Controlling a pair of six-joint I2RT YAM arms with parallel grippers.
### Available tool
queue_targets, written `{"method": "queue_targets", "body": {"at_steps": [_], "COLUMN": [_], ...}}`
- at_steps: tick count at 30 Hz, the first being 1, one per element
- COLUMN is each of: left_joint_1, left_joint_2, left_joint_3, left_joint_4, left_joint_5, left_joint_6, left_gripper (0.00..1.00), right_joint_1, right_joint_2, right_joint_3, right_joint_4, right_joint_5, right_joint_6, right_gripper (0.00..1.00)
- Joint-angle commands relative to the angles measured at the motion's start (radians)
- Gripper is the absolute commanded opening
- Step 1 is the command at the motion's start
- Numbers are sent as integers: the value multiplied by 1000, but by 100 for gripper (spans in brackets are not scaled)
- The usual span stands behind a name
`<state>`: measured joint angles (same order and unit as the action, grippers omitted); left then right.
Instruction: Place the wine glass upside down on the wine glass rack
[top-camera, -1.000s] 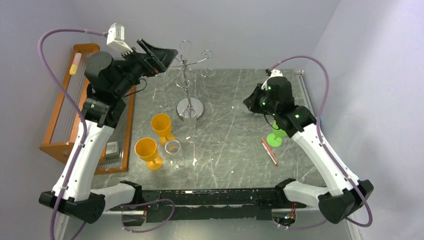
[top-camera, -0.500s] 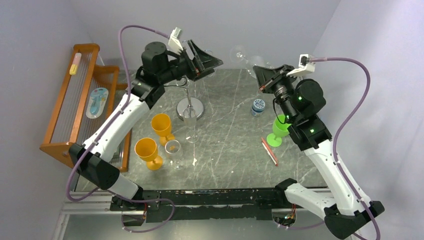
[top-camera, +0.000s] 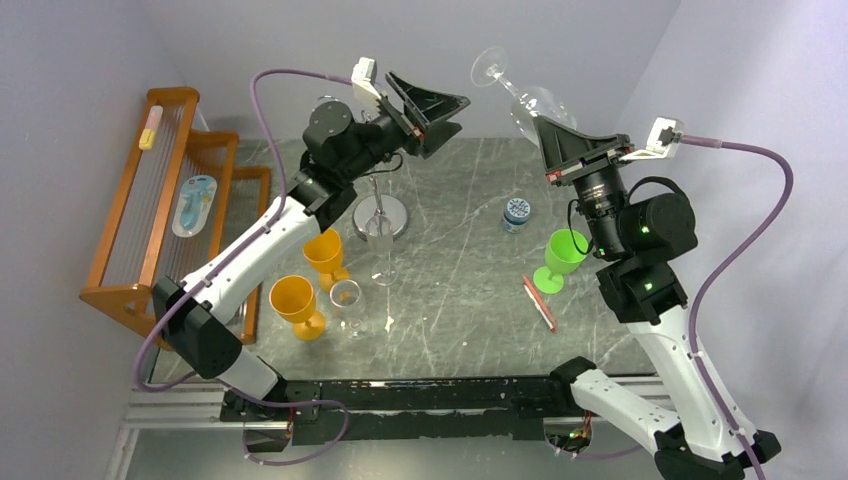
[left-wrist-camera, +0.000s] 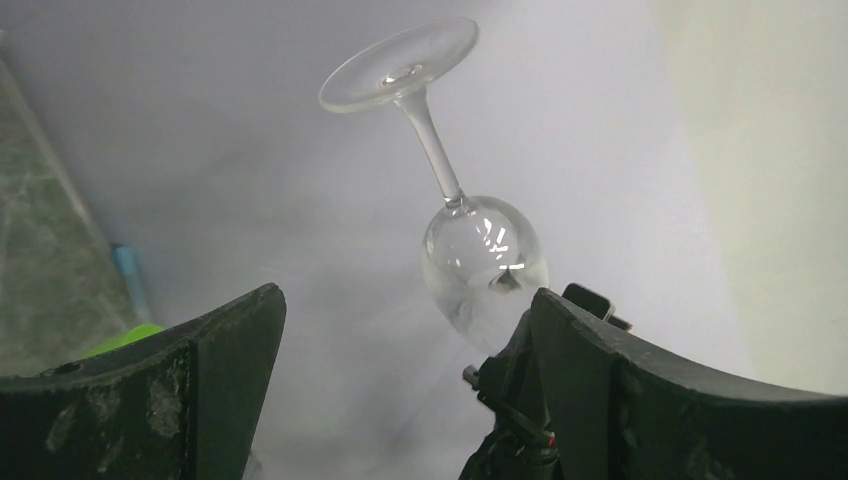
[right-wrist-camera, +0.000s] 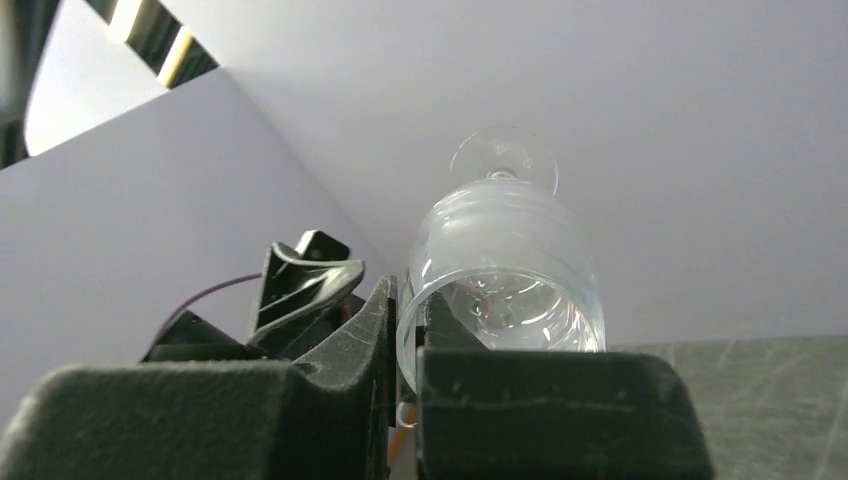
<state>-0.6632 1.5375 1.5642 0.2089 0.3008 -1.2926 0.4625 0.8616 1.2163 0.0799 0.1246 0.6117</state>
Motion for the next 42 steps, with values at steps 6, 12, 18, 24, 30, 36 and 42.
{"method": "queue_targets", "body": {"at_steps": [6, 12, 18, 24, 30, 36, 42], "left_joint_1": [-81, -113, -144, -167, -175, -177, -177], "left_joint_2": [75, 102, 128, 139, 177, 172, 152], "left_joint_3": [48, 71, 106, 127, 186, 179, 118], "left_joint_4": [247, 304, 330, 330, 310, 334, 411], "left_joint_5": [-204, -293, -402, -501, -541, -596, -641], "left_joint_6": [-126, -125, -127, -129, -144, -106, -102], "left_gripper": [97, 97, 82, 73, 64, 52, 35], "right_joint_1": [5, 5, 5, 6, 5, 5, 6], "right_joint_2": [-7, -4, -3, -9, -10, -16, -25], "right_joint_3": [-35, -60, -80, -92, -98, -117, -126], "right_joint_4": [164, 178, 188, 182, 191, 195, 191], "right_joint_5": [-91, -117, -120, -142, -154, -152, -151], "right_joint_6": [90, 127, 140, 143, 150, 162, 159], "right_gripper": [0, 0, 0, 0, 0, 0, 0]}}
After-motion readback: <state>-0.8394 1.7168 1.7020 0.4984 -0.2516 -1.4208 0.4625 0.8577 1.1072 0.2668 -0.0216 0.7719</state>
